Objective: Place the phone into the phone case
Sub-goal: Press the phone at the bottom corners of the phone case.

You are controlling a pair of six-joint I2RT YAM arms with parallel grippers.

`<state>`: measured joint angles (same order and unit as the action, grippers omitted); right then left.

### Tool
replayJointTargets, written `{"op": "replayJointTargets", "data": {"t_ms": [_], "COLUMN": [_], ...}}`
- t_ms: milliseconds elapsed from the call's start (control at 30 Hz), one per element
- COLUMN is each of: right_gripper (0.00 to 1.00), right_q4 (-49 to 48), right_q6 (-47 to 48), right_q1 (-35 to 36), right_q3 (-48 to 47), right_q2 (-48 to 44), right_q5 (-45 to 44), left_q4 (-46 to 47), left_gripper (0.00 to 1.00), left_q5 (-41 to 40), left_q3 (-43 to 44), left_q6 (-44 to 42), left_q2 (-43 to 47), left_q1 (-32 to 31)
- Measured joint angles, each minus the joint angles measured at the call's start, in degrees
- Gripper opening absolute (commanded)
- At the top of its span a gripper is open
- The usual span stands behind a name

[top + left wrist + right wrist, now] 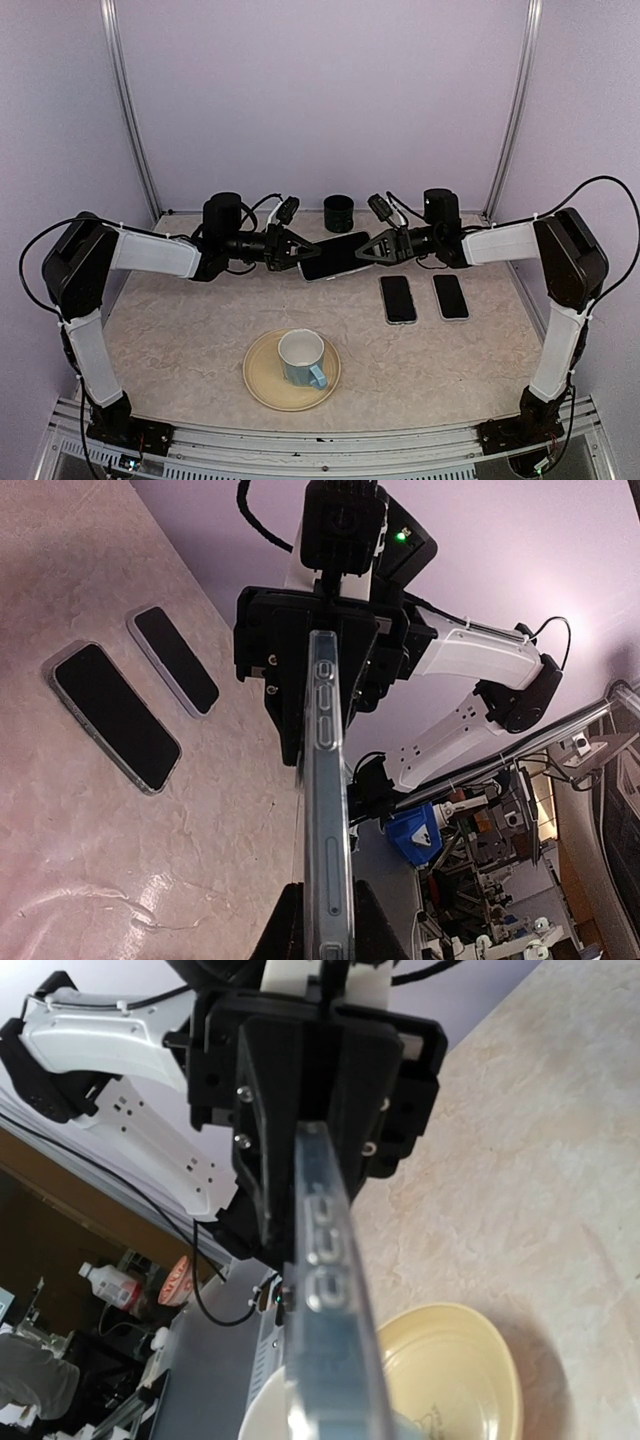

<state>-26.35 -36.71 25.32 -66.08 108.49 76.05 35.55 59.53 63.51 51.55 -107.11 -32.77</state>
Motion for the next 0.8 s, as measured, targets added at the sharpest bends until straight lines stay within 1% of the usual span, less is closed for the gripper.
{"op": "replayJointTargets", "data": {"t_ms": [33,133,167,200,300,433,500,700,800], "right_gripper": [0.02,0.17,0.2,0.23,0.29,0.37,0.39,0.39,0.34], "right_q4": [0.13,1.14,1.53,2.12,4.07,6.1,6.73,7.41,7.41], "right_q6": [0.02,0.2,0.46,1.25,4.02,6.86,7.8,9.16,9.46], "right_q1": [0.0,0.0,0.0,-0.02,0.0,0.0,0.0,0.0,-0.02], "right_q3": [0.0,0.0,0.0,0.0,-0.24,-0.92,-0.96,-1.51,-2.08], "right_q2": [-0.09,-0.28,-0.31,-0.33,-0.46,-0.72,-0.83,-0.87,-0.87], "right_q5": [-0.02,-0.17,-0.26,-0.55,-1.09,-1.07,-0.98,-0.15,0.13], "left_q4": [-0.04,-1.97,-4.31,-4.55,-9.79,-14.21,-15.91,-19.41,-21.14], "left_gripper": [0.0,0.0,0.0,0.0,0.0,0.0,0.0,0.0,0.0], "left_q5": [-0.04,-0.44,-0.94,-0.98,-1.77,-2.14,-2.27,-2.38,-2.29], "left_q3": [0.0,0.31,0.83,0.9,2.21,2.64,2.69,2.69,2.75], "left_q6": [-0.42,-3.15,-5.16,-5.18,-7.69,-10.23,-11.34,-13.77,-15.21], "left_q2": [0.0,0.09,0.24,0.26,0.92,1.92,2.34,3.56,4.22], "left_q1": [0.0,-0.07,-0.09,-0.13,-0.33,-0.44,-0.48,-0.72,-0.81]}}
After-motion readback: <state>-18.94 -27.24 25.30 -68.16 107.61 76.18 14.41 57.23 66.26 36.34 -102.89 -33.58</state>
